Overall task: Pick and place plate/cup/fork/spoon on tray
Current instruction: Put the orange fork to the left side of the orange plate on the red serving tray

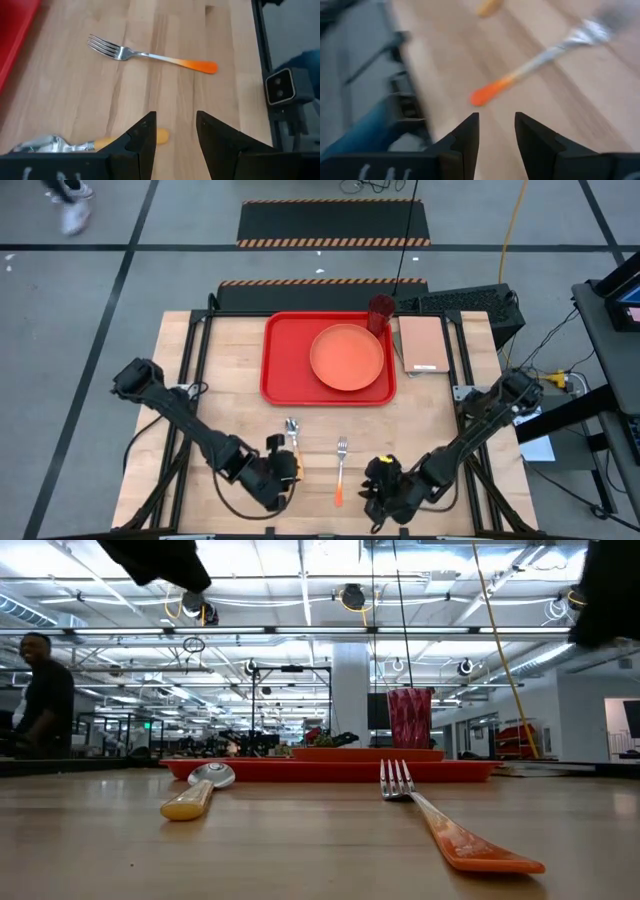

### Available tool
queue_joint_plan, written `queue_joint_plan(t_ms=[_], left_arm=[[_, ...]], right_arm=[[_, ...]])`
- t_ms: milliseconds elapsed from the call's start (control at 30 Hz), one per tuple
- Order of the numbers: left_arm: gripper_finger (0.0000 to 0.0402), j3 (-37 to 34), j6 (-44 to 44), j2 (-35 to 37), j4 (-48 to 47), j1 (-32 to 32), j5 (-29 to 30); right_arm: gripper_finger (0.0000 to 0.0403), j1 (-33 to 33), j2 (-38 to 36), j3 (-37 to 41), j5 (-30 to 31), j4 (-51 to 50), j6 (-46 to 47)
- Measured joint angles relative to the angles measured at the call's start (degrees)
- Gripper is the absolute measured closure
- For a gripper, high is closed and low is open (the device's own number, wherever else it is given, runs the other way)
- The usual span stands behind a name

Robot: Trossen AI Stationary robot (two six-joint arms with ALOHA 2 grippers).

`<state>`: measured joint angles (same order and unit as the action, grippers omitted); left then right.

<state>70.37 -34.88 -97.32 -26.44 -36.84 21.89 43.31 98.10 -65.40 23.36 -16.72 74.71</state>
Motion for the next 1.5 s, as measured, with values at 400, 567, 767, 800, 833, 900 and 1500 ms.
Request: queue_joint_plan(t_ms=[400, 567, 767, 800, 833, 900, 1500], left_arm=[[0.0259, 0.0, -8.7, 0.0, 1.0, -6.1, 6.8], [0.0259, 0.0, -10.1, 0.0, 1.9, -7.7, 7.9], [0.0259, 0.0, -8.5, 0.0, 2.5, -8.3, 9.0], [0.0259, 0.0, -8.5, 0.0, 2.6, -8.2, 9.1], [0.0259, 0.0, -8.5, 0.0, 2.5, -8.1, 9.1], [0.0259, 0.0, -8.5, 0.0, 2.5, -7.8, 9.2], [0.0259, 0.0, -8.8, 0.0, 3.0, -7.9, 9.7]], right_arm=[[0.0291, -1.9, 10.5, -8.4, 4.0, -5.8, 1.7], [0.0291, -4.1, 12.9, -8.4, 4.0, -5.3, 1.3], [0.0291, -5.8, 15.7, -8.4, 2.8, -4.1, 0.6], [0.0291, -5.9, 16.0, -8.4, 2.0, -4.0, 0.2], [0.0291, -5.9, 16.2, -8.4, 1.7, -3.7, -0.4], [0.029, -5.7, 16.3, -8.4, 2.0, -3.3, -1.8], [0.0238, -5.1, 16.3, -8.3, 5.2, 7.2, -0.2]])
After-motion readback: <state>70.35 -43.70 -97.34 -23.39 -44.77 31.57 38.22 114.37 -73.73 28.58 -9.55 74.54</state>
